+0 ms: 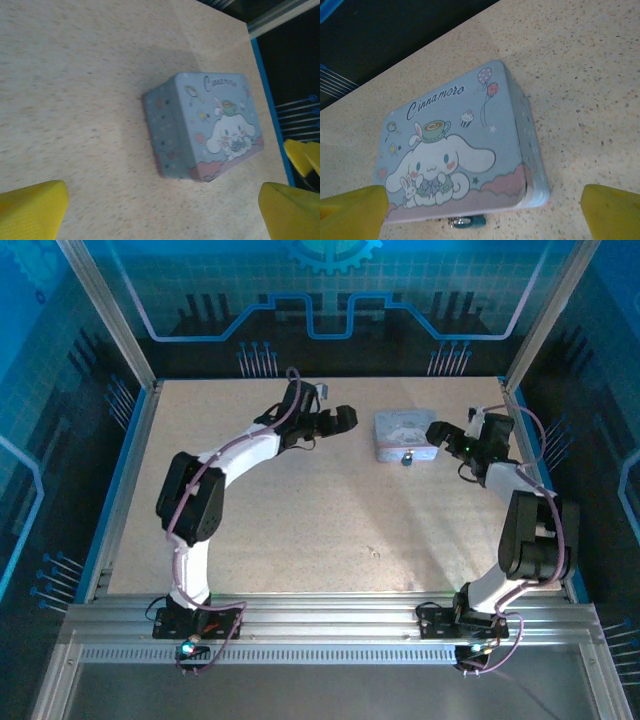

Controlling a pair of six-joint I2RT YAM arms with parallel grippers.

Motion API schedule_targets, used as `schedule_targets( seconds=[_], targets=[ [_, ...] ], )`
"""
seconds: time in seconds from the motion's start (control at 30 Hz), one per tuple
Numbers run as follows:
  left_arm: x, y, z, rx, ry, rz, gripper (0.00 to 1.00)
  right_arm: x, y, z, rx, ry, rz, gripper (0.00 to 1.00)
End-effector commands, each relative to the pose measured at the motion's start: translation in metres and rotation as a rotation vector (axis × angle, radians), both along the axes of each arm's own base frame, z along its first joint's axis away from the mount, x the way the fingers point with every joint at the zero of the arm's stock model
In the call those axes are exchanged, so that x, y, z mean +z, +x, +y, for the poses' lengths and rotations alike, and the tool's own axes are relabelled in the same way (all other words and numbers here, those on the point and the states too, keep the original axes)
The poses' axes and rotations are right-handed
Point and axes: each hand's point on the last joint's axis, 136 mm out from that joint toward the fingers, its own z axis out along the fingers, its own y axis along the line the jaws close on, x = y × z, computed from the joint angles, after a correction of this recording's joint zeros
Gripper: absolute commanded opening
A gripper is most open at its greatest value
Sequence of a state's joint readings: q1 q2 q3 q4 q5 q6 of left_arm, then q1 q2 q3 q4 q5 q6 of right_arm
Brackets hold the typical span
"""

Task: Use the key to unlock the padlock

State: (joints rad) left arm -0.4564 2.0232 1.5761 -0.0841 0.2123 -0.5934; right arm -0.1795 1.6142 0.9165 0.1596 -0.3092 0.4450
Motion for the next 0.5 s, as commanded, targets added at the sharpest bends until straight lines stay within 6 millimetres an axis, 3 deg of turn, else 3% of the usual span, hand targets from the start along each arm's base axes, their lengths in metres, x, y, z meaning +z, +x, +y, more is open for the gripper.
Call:
schedule_targets(
  seconds=[0.0,0.23,0.47],
  targets=[
    [0.001,0.000,-0.035,-0.081,-0.087,0.048,0.99,0.004,0.018,-0.003,0.008,0.067,-0.010,1.00],
    [-0.024,0.008,-0.081,-0.156,-0.145,0.101,0.97,-0.018,0.044,0.003,0.044,0.181,0.040,1.00],
    [-0.045,0.008,-0.107,-0.196,-0.175,0.144,0.96,-0.028,0.060,0.014,0.115,0.243,0.046,1.00]
  ],
)
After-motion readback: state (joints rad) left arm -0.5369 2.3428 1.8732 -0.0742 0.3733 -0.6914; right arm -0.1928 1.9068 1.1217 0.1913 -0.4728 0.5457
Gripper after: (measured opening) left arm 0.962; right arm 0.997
